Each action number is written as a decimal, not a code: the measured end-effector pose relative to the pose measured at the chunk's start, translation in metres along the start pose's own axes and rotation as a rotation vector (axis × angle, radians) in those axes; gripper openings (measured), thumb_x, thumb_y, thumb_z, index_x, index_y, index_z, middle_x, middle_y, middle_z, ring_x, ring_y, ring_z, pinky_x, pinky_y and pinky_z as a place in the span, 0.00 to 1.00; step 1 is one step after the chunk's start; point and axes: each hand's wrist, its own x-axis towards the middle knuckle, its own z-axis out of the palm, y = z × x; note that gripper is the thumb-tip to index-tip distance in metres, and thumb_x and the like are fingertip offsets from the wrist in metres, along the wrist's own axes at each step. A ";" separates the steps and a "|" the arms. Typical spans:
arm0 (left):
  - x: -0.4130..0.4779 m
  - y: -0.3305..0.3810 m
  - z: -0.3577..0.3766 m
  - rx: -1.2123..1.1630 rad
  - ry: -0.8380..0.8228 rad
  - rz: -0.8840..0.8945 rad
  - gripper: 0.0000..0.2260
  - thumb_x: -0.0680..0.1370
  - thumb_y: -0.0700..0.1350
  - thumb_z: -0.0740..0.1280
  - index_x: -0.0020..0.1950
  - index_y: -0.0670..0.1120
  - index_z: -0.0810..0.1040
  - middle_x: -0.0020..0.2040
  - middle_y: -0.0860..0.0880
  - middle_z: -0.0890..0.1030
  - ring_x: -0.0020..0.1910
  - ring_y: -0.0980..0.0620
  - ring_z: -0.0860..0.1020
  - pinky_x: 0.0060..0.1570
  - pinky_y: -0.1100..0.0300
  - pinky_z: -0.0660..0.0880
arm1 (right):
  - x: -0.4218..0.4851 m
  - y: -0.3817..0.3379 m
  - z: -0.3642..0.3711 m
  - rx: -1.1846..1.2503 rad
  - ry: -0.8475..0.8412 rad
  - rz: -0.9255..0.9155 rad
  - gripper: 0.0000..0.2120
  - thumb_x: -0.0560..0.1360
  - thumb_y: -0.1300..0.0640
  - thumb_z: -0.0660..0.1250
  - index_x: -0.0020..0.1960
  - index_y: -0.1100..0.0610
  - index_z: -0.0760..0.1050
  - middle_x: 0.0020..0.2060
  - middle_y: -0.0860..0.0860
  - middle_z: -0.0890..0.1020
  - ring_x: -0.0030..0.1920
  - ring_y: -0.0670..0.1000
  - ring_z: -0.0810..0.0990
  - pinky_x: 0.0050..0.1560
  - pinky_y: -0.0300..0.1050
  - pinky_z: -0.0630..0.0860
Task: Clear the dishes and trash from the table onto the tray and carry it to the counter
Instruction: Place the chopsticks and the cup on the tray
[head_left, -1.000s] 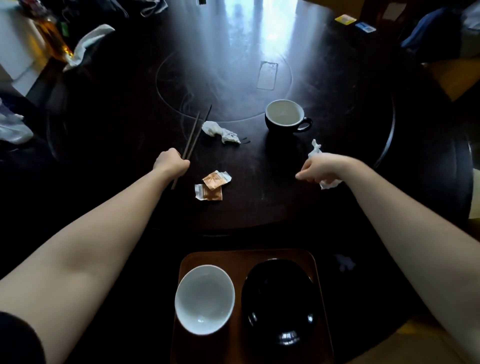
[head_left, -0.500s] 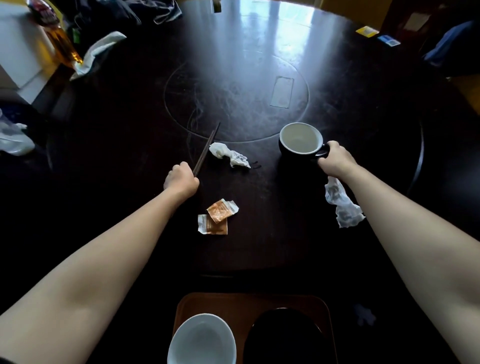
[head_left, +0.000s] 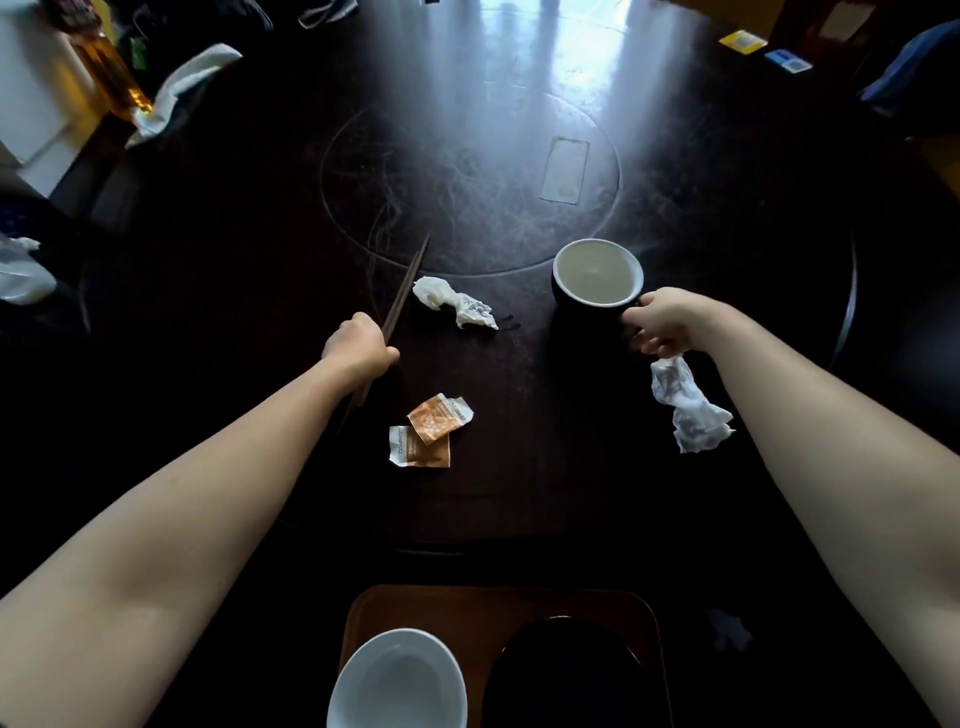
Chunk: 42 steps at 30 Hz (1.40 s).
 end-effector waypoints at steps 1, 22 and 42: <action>0.001 -0.001 -0.001 -0.004 -0.012 0.011 0.20 0.73 0.46 0.67 0.60 0.36 0.69 0.56 0.38 0.78 0.53 0.39 0.78 0.42 0.53 0.72 | -0.003 -0.001 0.001 0.020 -0.043 -0.002 0.08 0.77 0.59 0.57 0.39 0.57 0.68 0.30 0.53 0.72 0.23 0.47 0.67 0.24 0.35 0.63; -0.019 0.004 -0.007 -0.592 -0.148 -0.040 0.13 0.79 0.37 0.55 0.61 0.33 0.69 0.51 0.40 0.72 0.37 0.48 0.78 0.21 0.63 0.77 | -0.087 0.063 0.069 0.329 0.039 -0.309 0.17 0.79 0.54 0.58 0.32 0.56 0.66 0.29 0.53 0.73 0.28 0.48 0.69 0.27 0.38 0.64; -0.175 0.076 0.025 -1.230 -0.020 0.775 0.06 0.79 0.40 0.53 0.51 0.49 0.67 0.37 0.51 0.72 0.30 0.58 0.68 0.36 0.66 0.69 | -0.200 0.179 0.116 0.581 0.032 -0.271 0.15 0.79 0.60 0.58 0.35 0.62 0.70 0.17 0.48 0.71 0.18 0.41 0.65 0.20 0.30 0.62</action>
